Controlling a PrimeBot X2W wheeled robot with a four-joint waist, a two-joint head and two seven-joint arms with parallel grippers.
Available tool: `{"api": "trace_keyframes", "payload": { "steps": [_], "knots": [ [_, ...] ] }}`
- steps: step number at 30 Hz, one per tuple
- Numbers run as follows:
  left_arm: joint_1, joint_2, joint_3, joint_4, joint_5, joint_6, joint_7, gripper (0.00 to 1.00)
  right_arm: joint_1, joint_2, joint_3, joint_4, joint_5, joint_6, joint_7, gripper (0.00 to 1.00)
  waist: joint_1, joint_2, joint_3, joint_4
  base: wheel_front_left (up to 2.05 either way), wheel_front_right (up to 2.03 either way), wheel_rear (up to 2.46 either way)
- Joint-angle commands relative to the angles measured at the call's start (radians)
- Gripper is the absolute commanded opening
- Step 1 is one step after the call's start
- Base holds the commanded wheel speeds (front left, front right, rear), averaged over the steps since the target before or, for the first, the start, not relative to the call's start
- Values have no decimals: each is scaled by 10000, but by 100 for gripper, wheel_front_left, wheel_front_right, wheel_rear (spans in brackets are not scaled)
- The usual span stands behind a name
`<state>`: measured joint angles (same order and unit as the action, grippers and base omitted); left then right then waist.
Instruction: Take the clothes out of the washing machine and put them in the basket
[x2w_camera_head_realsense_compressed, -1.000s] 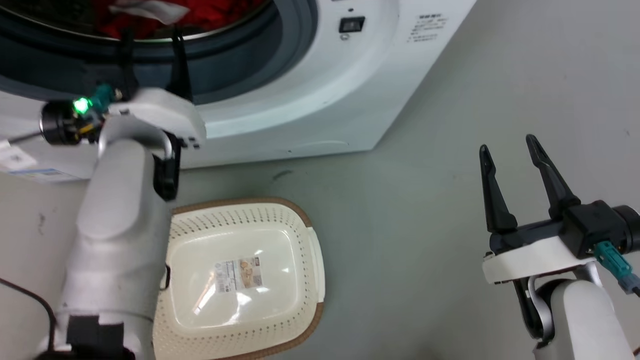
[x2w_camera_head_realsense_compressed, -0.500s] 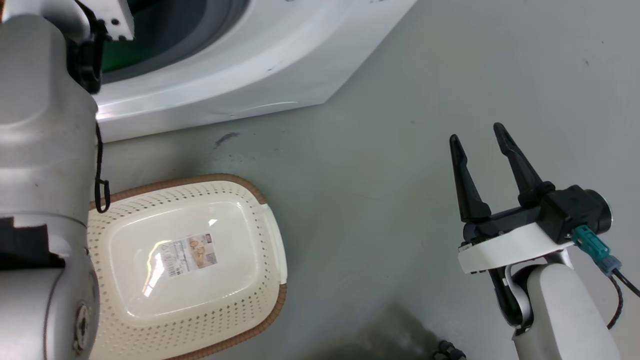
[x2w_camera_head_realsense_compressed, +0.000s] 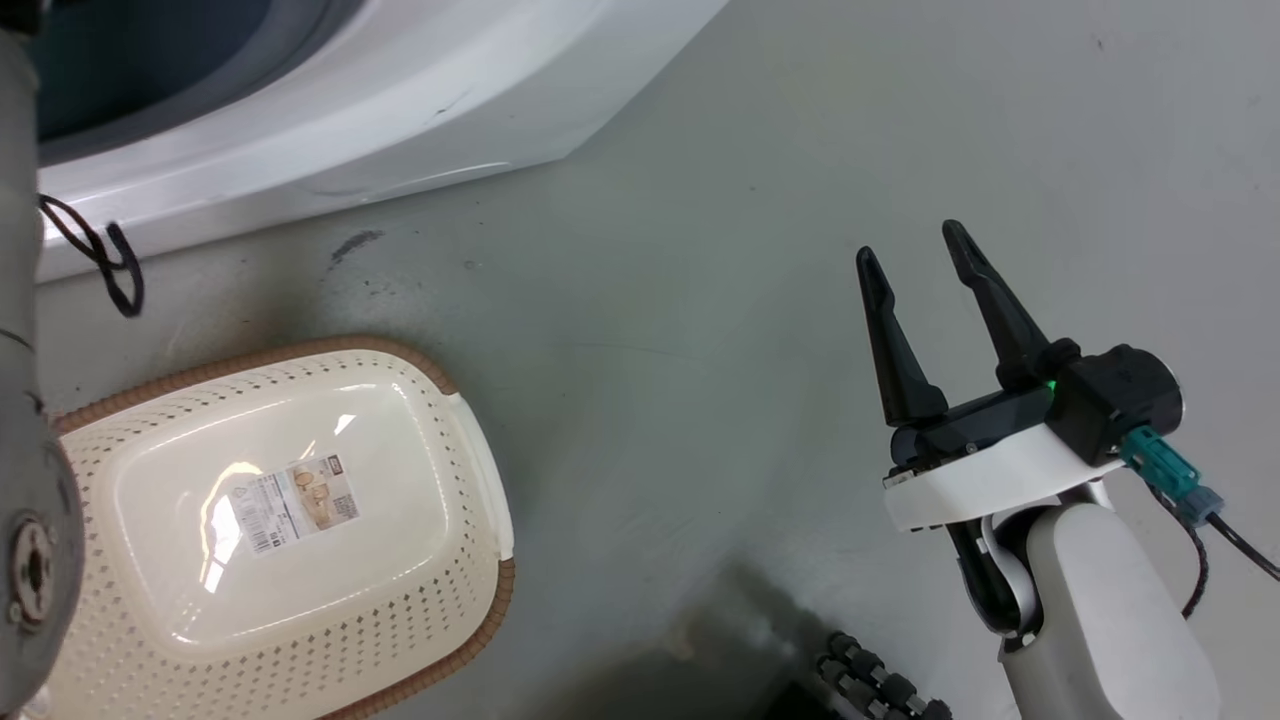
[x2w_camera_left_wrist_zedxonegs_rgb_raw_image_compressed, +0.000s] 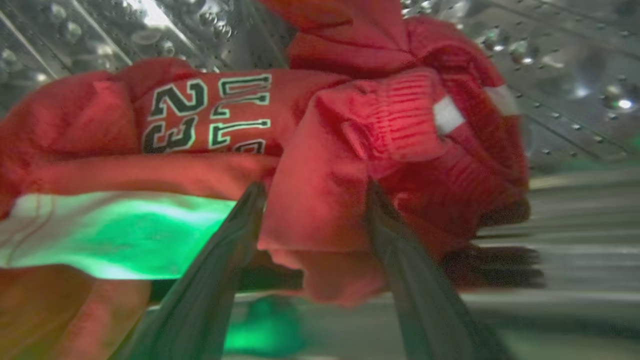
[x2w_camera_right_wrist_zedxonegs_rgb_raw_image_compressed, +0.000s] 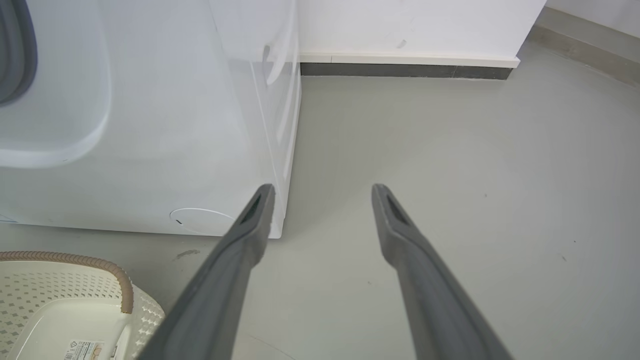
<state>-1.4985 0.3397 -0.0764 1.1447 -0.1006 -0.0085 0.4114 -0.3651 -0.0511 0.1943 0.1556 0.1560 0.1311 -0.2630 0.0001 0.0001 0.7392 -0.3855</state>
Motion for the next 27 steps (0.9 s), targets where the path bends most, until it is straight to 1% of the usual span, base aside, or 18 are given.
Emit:
{"api": "trace_keyframes", "payload": {
  "steps": [1,3,4,5,6,8,11,16,21,27],
  "knots": [
    [-187,49,20,105,-47,116,348,100,-165,14,87,-1,123,-7,-22,100,-1,-1,154,-162,0,0,0],
    [-317,111,3,130,-43,251,696,100,-199,13,180,7,200,-7,-23,100,-1,-1,230,-267,0,0,0],
    [-364,142,34,164,-89,299,913,79,-227,16,241,12,238,-7,-21,100,-1,-1,268,-327,0,0,0],
    [-392,149,87,155,-148,376,1035,49,-243,16,283,20,265,-7,-21,100,-1,-1,290,-373,0,0,0],
    [-392,149,87,155,-148,376,1035,49,-243,16,283,20,265,-7,-21,100,-1,-1,290,-373,0,0,0],
    [-452,184,77,59,-158,467,1192,0,-232,14,334,38,327,-7,-22,100,-1,-1,329,-434,0,0,0],
    [-412,257,22,-146,-131,645,1274,0,-214,16,363,65,398,-7,-22,100,-1,-1,355,-479,0,0,0],
    [9,367,-48,-727,-117,752,740,0,-274,14,335,174,452,-7,-22,100,-1,-1,220,-415,0,0,0],
    [860,354,-116,-1469,-137,824,-797,0,-245,13,248,255,349,-7,-22,100,-1,-1,-226,-175,0,0,0],
    [2207,167,-104,-1964,-275,889,-2907,0,-1,11,63,380,64,-7,-24,100,-1,-1,-1200,194,0,0,0]
  ]
}}
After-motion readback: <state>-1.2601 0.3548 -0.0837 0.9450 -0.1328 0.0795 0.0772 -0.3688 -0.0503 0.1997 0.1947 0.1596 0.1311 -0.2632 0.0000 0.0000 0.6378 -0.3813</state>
